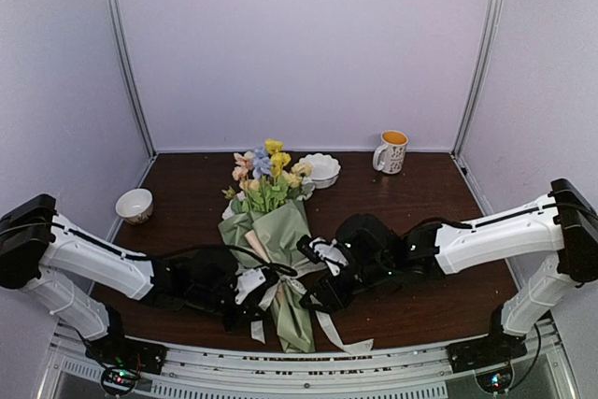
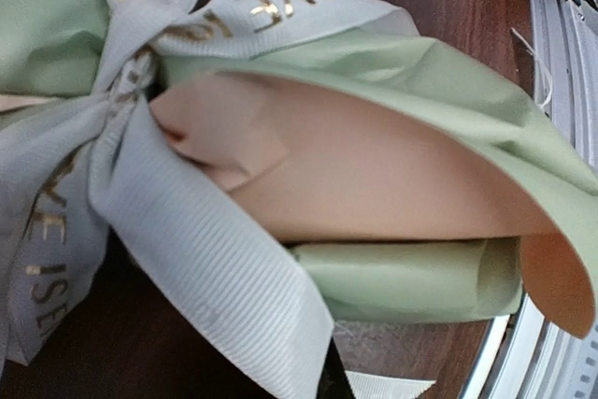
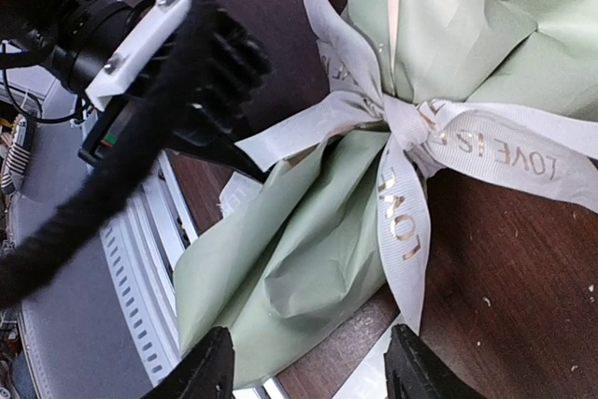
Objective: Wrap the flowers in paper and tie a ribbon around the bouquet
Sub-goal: Tie the half-tied ribbon around the folded bouquet.
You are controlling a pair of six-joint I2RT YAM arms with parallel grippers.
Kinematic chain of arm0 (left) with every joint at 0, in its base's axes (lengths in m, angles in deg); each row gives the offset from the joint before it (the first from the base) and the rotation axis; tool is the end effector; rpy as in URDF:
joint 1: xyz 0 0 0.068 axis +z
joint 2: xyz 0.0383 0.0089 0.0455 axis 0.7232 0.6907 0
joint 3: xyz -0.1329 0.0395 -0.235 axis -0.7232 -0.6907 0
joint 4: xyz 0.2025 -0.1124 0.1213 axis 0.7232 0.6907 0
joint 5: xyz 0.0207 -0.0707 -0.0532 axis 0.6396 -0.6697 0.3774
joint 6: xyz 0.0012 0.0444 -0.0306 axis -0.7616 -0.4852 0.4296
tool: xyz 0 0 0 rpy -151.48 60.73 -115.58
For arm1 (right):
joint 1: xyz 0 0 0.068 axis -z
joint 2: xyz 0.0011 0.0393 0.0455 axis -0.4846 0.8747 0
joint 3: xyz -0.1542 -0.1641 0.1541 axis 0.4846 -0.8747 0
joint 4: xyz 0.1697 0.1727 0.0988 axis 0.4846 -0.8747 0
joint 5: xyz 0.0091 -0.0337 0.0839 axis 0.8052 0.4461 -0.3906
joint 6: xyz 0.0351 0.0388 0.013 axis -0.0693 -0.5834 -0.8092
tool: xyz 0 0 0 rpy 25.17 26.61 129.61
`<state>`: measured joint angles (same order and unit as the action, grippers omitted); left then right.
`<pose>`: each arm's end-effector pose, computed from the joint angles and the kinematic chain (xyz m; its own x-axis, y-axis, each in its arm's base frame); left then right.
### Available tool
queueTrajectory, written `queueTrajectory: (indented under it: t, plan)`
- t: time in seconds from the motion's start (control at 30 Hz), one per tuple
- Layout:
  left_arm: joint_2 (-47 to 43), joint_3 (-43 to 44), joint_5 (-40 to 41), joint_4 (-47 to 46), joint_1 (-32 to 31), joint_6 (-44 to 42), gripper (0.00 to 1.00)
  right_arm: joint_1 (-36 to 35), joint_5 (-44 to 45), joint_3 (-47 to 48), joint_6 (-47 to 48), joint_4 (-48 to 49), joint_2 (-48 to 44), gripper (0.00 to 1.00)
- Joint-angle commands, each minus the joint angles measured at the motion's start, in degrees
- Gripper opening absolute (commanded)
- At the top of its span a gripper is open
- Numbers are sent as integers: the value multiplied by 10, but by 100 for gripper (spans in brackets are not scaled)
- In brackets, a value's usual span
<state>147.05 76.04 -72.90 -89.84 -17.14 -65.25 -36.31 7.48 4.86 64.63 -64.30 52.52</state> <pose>0.1064 -0.2278 0.1243 -0.5676 0.5660 -0.5979 0.8138 0.4956 -0.3035 0.1210 0.2934 0.1966 -0.6583 -0.5212 -0.5431 -0.7511 0.4074 0.5195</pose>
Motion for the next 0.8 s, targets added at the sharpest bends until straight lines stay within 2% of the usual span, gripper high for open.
queueTrajectory:
  t: [0.0,0.07,0.2,0.4,0.5,0.6,0.77]
  plan:
    - [-70,-42,0,-1,1,29,0,15,50,40,-21,11,21,56]
    - [-115,-60,2,5,0,46,0,19,105,64,-37,4,36,56]
    - [-215,-87,-1,47,-1,77,0,23,159,104,-41,-3,59,56]
    - [-363,-129,7,136,-13,137,0,36,162,181,-38,-16,125,55]
    - [-411,-152,15,171,-24,180,0,47,145,182,-45,-4,134,55]
    - [-435,-163,28,203,-40,207,0,62,138,155,-48,11,111,55]
    - [-421,-148,17,235,-43,190,0,101,149,92,-52,0,55,55]
